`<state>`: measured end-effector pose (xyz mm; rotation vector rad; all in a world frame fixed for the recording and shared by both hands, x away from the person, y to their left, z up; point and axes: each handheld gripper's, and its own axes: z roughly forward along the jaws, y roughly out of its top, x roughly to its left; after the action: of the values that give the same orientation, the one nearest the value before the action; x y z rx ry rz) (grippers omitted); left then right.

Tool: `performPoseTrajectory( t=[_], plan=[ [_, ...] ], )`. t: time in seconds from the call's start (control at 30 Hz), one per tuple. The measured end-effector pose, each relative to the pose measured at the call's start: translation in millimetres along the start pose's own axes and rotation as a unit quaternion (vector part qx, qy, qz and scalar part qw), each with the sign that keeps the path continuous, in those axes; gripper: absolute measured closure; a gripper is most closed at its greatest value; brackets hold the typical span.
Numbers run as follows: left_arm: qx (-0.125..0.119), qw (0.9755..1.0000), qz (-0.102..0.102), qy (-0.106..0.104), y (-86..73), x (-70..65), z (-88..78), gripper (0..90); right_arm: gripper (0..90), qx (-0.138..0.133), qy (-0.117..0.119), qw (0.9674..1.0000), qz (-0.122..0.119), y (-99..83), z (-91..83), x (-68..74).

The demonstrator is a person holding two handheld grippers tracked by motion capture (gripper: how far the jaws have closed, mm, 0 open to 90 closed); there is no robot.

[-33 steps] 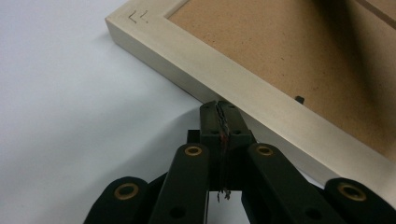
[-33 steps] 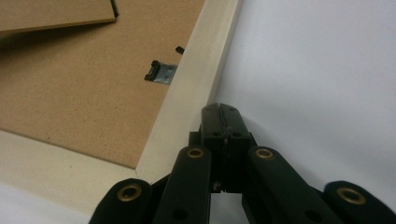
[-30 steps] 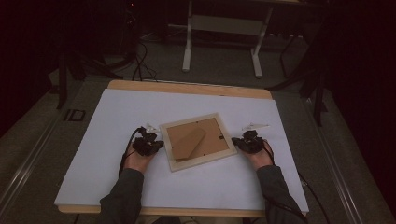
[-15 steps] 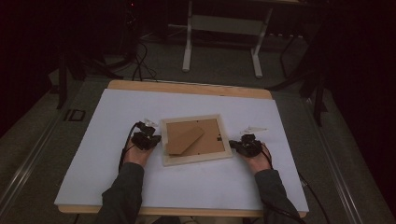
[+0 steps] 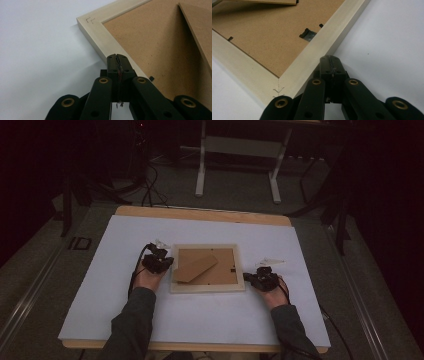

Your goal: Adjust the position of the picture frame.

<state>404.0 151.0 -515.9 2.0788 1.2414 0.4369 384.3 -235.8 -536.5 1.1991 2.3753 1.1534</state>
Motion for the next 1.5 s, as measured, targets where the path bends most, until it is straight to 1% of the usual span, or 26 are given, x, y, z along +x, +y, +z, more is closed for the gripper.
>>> performPoseTrajectory(
  t=[0.03, 0.1, 0.13, 0.2, 0.37, 0.4, 0.5, 0.57, 0.77, 0.93, 1.0, 1.1, 1.3, 1.43, 1.5],
  plan=[
    [0.004, 1.0, -0.002, 0.001, -0.5, 1.0, 1.1, 90.0, 90.0, -0.001, 0.002, 1.0, 0.001, -0.9, -0.5, -0.1],
    [0.013, 0.9999, 0.001, 0.01, -2.4, 0.8, 3.5, 90.0, 90.0, -0.001, 0.003, 1.0, 0.001, -1.0, -0.6, 0.0],
    [0.013, 0.9999, -0.002, 0.011, -3.4, 1.1, 4.0, 90.0, 90.0, -0.001, 0.003, 1.0, 0.001, -1.1, -0.6, 0.1],
    [0.014, 0.9998, -0.01, 0.006, -5.6, 3.0, 4.4, 90.0, 90.0, -0.001, 0.001, 1.0, 0.002, -1.3, -0.7, 0.9],
    [0.013, 0.9997, -0.023, 0.0, -10.9, 5.0, 6.4, 90.0, 90.0, 0.001, 0.0, 1.0, 0.001, -2.8, -3.1, 3.1],
    [0.013, 0.9996, -0.027, -0.004, -11.0, 5.8, 6.7, 90.0, 90.0, 0.001, -0.002, 1.0, 0.001, -3.2, -3.6, 3.8],
    [0.008, 0.9993, -0.036, -0.006, -9.9, 5.7, 8.9, 90.0, 90.0, 0.004, -0.001, 1.0, 0.001, -4.3, -5.4, 5.1],
    [0.006, 0.9992, -0.038, -0.011, -9.5, 7.1, 10.0, 90.0, 90.0, 0.003, 0.0, 1.0, 0.001, -5.3, -6.4, 5.2],
    [0.008, 0.9991, -0.04, -0.01, -7.2, 8.6, 13.7, 90.0, 90.0, -0.001, -0.003, 1.0, 0.008, -6.4, -7.0, 6.5],
    [0.007, 0.9989, -0.046, -0.008, -6.2, 8.8, 14.9, 90.0, 90.0, -0.002, -0.005, 1.0, 0.005, -6.1, -6.8, 7.4],
    [0.006, 0.9987, -0.051, -0.004, -6.0, 7.8, 15.4, 90.0, 90.0, -0.007, -0.009, 0.9999, 0.013, -3.4, -5.3, 7.1],
    [0.009, 0.9989, -0.046, -0.002, -6.8, 6.1, 13.9, 90.0, 90.0, -0.009, -0.006, 0.9998, 0.018, -2.9, -4.2, 5.6],
    [0.015, 0.999, -0.04, -0.01, -16.1, 0.1, 4.4, 90.0, 90.0, -0.009, -0.012, 0.9996, 0.025, -2.6, -0.9, 3.3],
    [0.012, 0.9989, -0.043, -0.013, -21.6, -2.5, 0.3, 90.0, 90.0, -0.009, -0.011, 0.9995, 0.03, -2.4, 0.4, 2.1],
    [0.011, 0.9986, -0.05, -0.015, -22.2, -2.0, 0.1, 90.0, 90.0, -0.009, -0.012, 0.9994, 0.03, -2.0, 0.7, 2.6]
  ],
)
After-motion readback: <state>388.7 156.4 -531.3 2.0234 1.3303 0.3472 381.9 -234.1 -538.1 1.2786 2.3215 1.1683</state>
